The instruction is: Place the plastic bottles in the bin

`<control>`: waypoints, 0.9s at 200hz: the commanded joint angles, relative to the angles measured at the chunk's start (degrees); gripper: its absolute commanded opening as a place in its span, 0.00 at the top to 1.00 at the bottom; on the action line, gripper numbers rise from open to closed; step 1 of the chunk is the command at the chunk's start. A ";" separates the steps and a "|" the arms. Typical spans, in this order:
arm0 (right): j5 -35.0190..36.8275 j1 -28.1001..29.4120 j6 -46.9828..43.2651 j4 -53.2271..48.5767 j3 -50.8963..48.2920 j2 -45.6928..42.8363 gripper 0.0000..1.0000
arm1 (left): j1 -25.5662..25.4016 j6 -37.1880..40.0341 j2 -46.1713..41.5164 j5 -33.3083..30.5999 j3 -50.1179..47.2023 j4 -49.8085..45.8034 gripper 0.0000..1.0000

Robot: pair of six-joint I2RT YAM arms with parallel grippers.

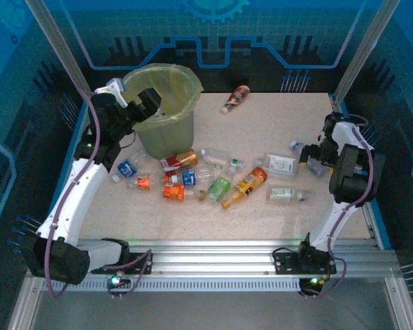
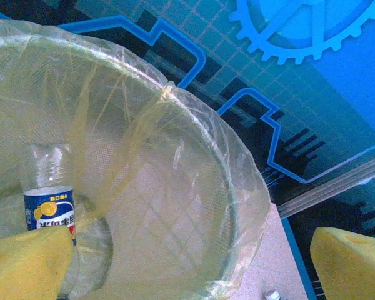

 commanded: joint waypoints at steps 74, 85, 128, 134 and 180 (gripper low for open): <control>-3.93 2.86 -3.21 -1.45 6.13 5.74 0.06 | 0.14 -0.79 -0.19 1.65 -0.17 1.50 0.01; -5.45 3.28 -3.46 -1.25 5.83 5.47 0.08 | 0.15 -0.87 -0.11 1.69 -0.15 1.48 0.01; -10.49 4.24 -2.87 -0.45 5.83 3.84 0.15 | 0.10 -1.27 0.58 2.14 -0.14 1.96 0.01; -10.54 4.46 -2.82 -0.67 6.03 3.76 0.16 | 0.15 -1.31 0.61 2.21 -0.21 1.94 0.01; -5.01 5.39 -1.45 -1.50 9.72 5.17 0.12 | 0.15 -1.53 0.63 2.57 -0.24 2.34 0.01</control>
